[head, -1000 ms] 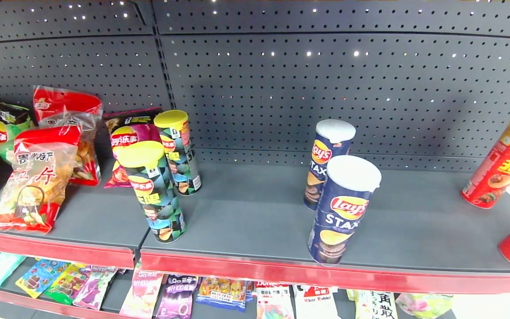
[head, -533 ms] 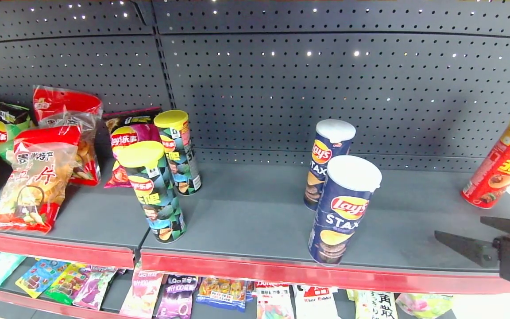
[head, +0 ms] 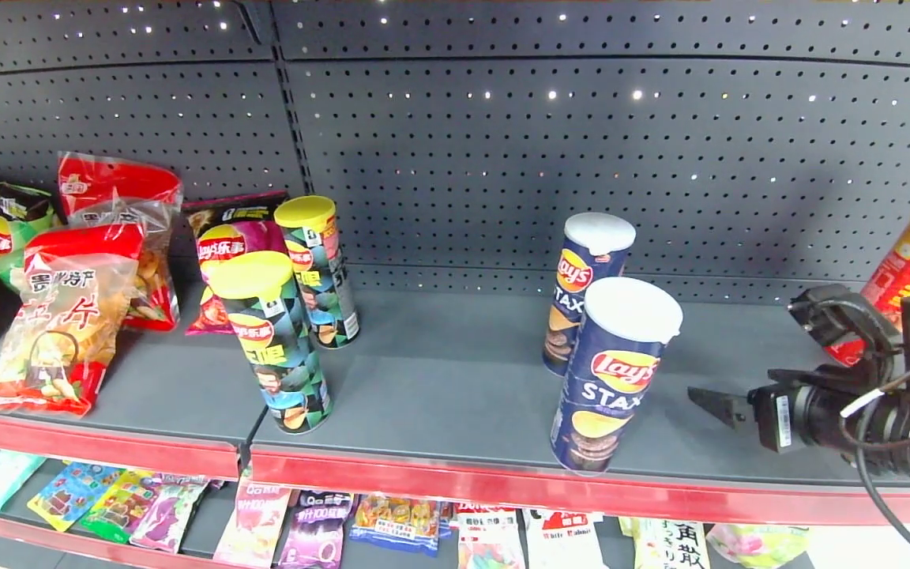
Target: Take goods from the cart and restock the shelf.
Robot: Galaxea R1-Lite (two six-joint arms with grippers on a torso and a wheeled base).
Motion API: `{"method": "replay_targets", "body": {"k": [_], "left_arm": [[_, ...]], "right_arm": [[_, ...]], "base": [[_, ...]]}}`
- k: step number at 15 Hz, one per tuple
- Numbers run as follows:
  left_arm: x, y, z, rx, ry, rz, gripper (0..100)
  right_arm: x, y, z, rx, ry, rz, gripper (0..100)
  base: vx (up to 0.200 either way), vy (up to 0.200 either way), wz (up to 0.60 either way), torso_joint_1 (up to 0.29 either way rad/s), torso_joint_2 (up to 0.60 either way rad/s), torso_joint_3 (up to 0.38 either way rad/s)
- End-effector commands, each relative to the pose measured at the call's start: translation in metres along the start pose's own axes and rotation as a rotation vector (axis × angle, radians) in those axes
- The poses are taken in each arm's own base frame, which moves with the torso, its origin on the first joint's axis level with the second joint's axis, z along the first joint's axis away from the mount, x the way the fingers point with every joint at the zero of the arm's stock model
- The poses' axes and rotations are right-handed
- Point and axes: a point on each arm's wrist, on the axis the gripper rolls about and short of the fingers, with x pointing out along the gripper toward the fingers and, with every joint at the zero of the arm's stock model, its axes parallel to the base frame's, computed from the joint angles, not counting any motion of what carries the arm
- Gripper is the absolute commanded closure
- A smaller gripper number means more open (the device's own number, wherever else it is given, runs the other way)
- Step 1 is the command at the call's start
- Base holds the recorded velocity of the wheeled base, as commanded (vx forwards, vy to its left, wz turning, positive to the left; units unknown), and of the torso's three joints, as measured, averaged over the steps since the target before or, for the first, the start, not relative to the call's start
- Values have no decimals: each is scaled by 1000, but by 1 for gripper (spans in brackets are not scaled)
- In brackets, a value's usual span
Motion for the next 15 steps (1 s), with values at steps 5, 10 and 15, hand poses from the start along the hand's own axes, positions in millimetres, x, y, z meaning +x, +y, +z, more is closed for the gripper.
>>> {"method": "replay_targets", "body": {"k": [5,10,15], "left_arm": [[0,0,0,-1,3,0,0],[0,0,0,-1,3,0,0],[0,0,0,-1,3,2,0]], "right_arm": [[17,15,-9,-37,78,54,0],[22,25,-12,-62,99,88,0],[27,35,-12,-89,107,124,0]], "base": [[0,0,0,0,0,0],[0,0,0,0,0,0],[0,0,0,0,0,0]]}}
